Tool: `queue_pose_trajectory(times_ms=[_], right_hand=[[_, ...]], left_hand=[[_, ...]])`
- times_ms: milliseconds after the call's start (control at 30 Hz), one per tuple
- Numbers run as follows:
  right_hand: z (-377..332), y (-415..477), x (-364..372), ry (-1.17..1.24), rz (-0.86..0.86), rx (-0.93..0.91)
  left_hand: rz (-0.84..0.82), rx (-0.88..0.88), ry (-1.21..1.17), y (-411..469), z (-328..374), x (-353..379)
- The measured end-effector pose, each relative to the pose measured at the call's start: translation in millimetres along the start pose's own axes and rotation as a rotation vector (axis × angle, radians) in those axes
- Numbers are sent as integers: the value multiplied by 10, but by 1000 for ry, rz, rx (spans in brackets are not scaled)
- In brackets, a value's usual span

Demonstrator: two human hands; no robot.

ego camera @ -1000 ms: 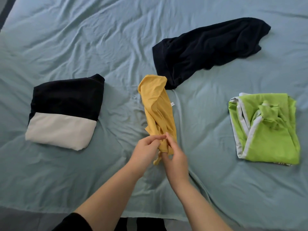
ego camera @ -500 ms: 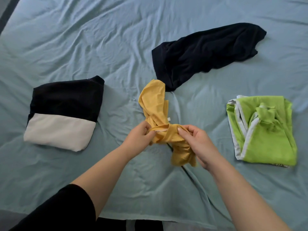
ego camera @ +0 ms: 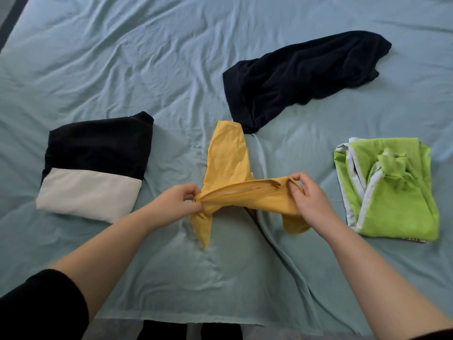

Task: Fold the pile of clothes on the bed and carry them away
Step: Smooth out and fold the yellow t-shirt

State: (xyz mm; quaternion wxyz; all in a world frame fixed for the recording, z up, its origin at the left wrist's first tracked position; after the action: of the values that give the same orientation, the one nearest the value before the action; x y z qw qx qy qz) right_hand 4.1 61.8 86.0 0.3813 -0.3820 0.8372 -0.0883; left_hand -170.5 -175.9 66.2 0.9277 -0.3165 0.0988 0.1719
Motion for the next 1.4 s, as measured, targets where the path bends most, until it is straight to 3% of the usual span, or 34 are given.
queue_pose_trajectory(times_ms=[167,300,367,433,567,667,933,1067,1167,1267,1400], right_hand=[[-6,-53,40,42,-109,54],[130,-291,177,165,-742,376],[172,-378,108,186,-911,483],[180,-297,12,203,-849,483],[218,46,-108,-152,-439,247],[310,240,-10,-114,-292,229],[460,862,295,-220,-57,123],[458,1164,321,-307,52,63],[424,1348,378,-334,13,28],[258,1565,375,-391,-33,10],[-270,1935,206,-408,54,-37]], left_hand=[[61,-68,-284,-48,-57,-109],[-214,-213,-370,-170,-115,-81],[-354,-263,-258,-238,-168,-96],[-327,-279,-145,-237,-245,-187],[-127,-257,20,-103,-387,-391],[51,-217,67,52,-487,-499],[413,-89,301,566,-556,-737],[413,-96,276,876,-589,-737],[383,-108,190,1048,-582,-755],[404,-83,253,1212,-442,-943],[462,-27,337,1545,-65,-1369]])
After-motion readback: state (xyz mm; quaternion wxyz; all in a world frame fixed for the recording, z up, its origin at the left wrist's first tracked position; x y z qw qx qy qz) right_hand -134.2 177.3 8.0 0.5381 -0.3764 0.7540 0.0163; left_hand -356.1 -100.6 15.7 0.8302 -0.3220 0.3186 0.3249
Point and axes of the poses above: each hand's wrist, its own y-axis towards the middle knuckle, its own x-axis out of the palm, z = x × y, the point moved 6 cm from there along y, towards the middle knuckle, and after that the axes turned 6 degrees about x, right-handed, at the moved point
